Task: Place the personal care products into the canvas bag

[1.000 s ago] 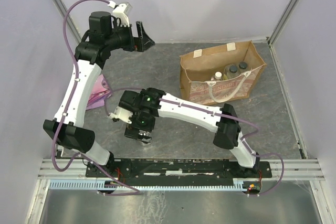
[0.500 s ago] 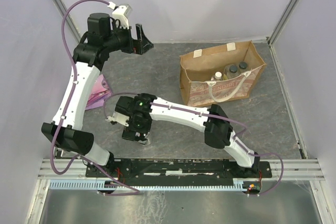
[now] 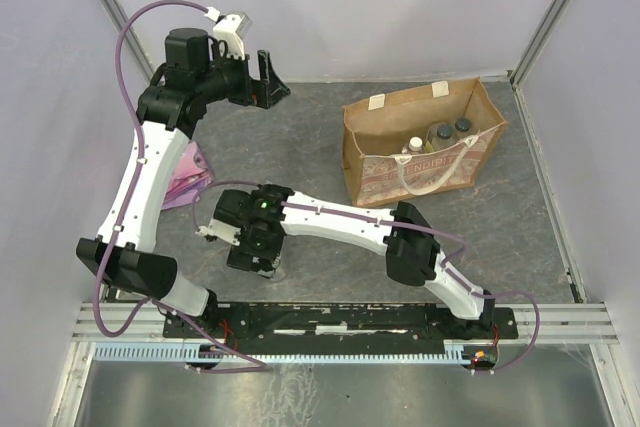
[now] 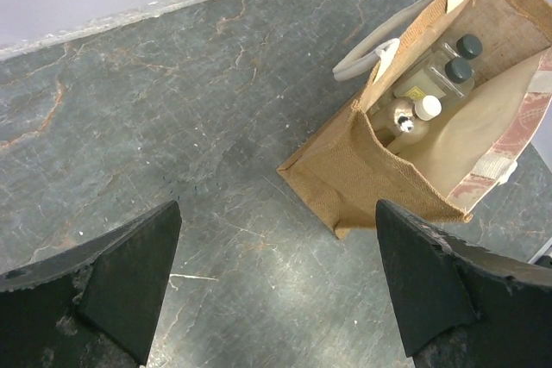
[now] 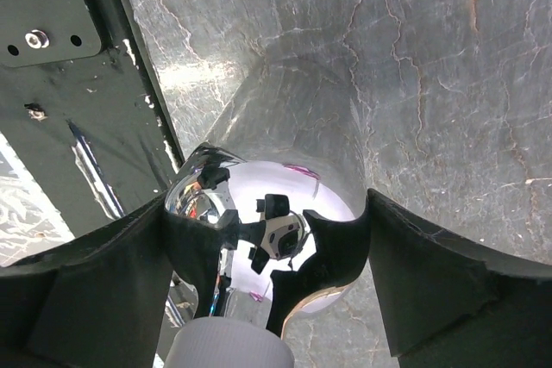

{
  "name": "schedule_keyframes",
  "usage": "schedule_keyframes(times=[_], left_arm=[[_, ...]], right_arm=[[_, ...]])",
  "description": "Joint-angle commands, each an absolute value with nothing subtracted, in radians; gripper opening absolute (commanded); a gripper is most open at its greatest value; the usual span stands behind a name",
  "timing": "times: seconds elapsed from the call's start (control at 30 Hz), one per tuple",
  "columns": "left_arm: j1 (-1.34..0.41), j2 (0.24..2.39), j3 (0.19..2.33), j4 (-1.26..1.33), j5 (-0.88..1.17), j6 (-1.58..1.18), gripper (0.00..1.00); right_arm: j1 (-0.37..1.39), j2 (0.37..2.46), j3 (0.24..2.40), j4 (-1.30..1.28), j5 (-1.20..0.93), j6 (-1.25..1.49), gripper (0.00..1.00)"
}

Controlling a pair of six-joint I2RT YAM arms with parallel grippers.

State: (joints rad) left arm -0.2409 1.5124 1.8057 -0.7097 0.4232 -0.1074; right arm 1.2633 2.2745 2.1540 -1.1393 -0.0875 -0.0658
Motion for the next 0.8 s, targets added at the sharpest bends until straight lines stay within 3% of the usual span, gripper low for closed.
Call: schedule_keyframes(times=[0.0, 0.4, 0.77], left_arm=[[-0.24, 1.474, 1.806, -0.698, 0.423, -0.055, 1.0], [-0.24, 1.483, 1.808, -0.686, 0.426, -0.058, 1.0], [-0.238, 1.505, 1.826, -0.679, 0.421, -0.061, 1.0]], right_arm=[[1.278, 2.308, 2.152, -1.17, -0.031, -0.067, 0.8], [1.277, 2.279, 2.114, -1.166, 0.069, -0.073, 0.32], [1.197, 2.108, 1.978, -1.056, 0.043, 0.034, 0.0]])
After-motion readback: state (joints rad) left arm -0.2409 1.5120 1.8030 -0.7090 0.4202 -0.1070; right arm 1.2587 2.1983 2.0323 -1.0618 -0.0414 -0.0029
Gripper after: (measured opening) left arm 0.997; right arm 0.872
